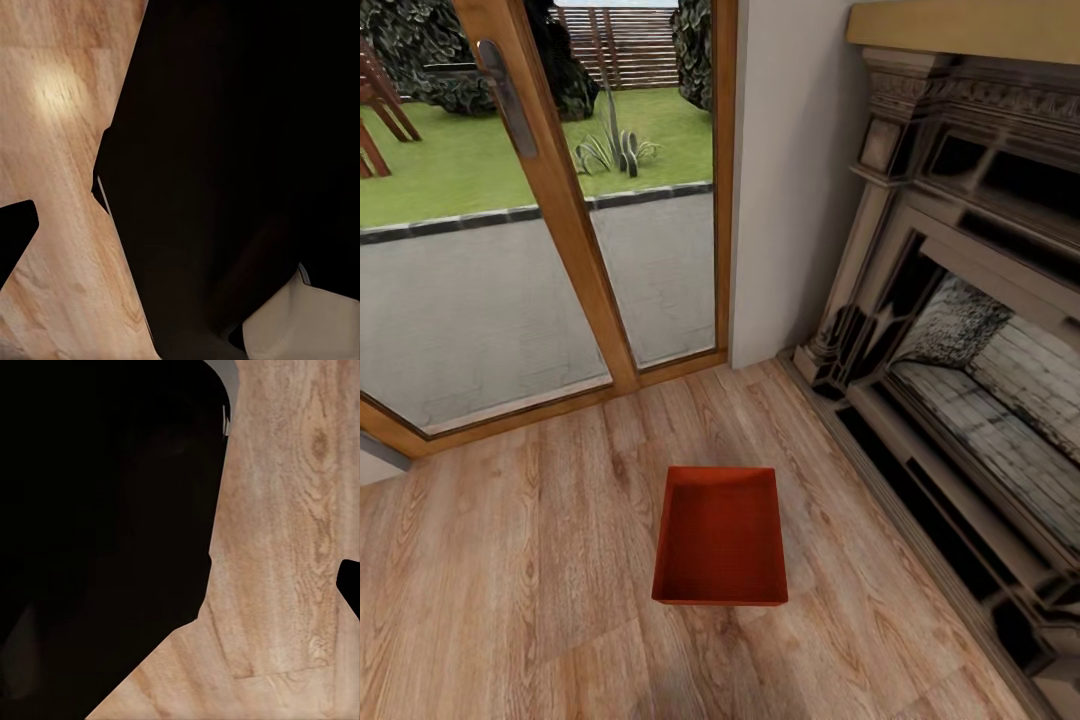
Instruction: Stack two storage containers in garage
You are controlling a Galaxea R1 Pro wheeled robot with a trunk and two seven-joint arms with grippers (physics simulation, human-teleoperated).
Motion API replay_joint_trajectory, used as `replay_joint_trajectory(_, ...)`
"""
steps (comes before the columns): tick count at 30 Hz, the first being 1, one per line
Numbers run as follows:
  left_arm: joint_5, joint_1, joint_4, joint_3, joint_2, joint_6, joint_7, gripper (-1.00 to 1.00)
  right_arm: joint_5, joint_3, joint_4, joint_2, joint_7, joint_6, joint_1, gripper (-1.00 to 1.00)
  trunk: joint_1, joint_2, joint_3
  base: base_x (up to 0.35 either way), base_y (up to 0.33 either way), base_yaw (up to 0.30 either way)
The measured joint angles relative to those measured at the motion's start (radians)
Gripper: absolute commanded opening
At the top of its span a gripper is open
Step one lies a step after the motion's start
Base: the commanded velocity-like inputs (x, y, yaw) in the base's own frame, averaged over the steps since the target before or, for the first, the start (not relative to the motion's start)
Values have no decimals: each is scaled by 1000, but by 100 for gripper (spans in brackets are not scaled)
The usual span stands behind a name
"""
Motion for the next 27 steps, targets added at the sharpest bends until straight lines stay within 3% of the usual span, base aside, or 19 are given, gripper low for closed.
replay_joint_trajectory(20,-14,0,-10,-3,3,6,5,100,4,5,-3,0,5,0,0,100,0,0,0,0,0,0)
replay_joint_trajectory(24,-18,0,-37,-4,31,8,5,100,6,5,-18,2,6,0,-1,100,0,0,0,0,0,0)
replay_joint_trajectory(27,-17,0,-118,-2,80,9,5,100,6,5,-80,5,3,6,-1,100,0,0,0,0,0,0)
